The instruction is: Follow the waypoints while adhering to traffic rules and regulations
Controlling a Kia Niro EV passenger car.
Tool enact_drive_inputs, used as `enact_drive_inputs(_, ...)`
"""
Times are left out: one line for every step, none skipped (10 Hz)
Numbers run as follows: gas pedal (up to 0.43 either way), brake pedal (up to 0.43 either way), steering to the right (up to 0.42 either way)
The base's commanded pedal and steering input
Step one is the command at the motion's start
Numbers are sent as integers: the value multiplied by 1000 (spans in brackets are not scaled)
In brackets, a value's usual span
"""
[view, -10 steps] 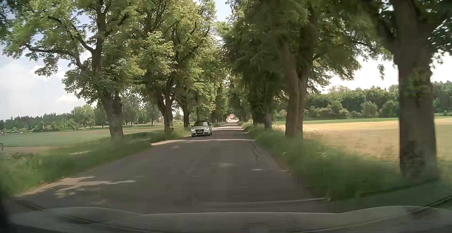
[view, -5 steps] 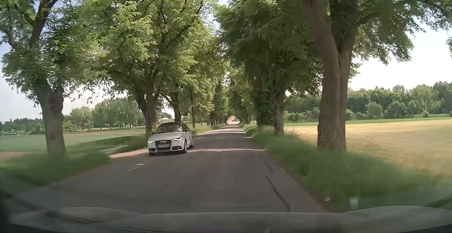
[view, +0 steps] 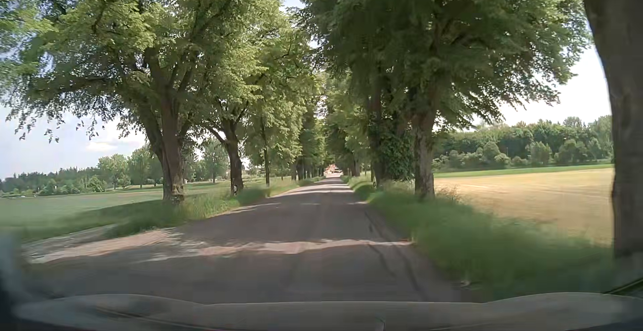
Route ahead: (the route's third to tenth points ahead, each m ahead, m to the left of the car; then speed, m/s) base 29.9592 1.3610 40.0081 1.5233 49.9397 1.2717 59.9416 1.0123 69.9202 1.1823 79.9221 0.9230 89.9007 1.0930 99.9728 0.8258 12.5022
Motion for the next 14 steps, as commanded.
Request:
enact_drive_inputs(59, 0, -13)
enact_drive_inputs(59, 0, -12)
enact_drive_inputs(59, 0, -11)
enact_drive_inputs(59, 0, -10)
enact_drive_inputs(59, 0, -6)
enact_drive_inputs(59, 0, -5)
enact_drive_inputs(98, 0, -4)
enact_drive_inputs(98, 0, -4)
enact_drive_inputs(110, 0, -4)
enact_drive_inputs(157, 0, -4)
enact_drive_inputs(169, 0, -4)
enact_drive_inputs(169, 0, -4)
enact_drive_inputs(169, 0, -4)
enact_drive_inputs(169, 0, -5)
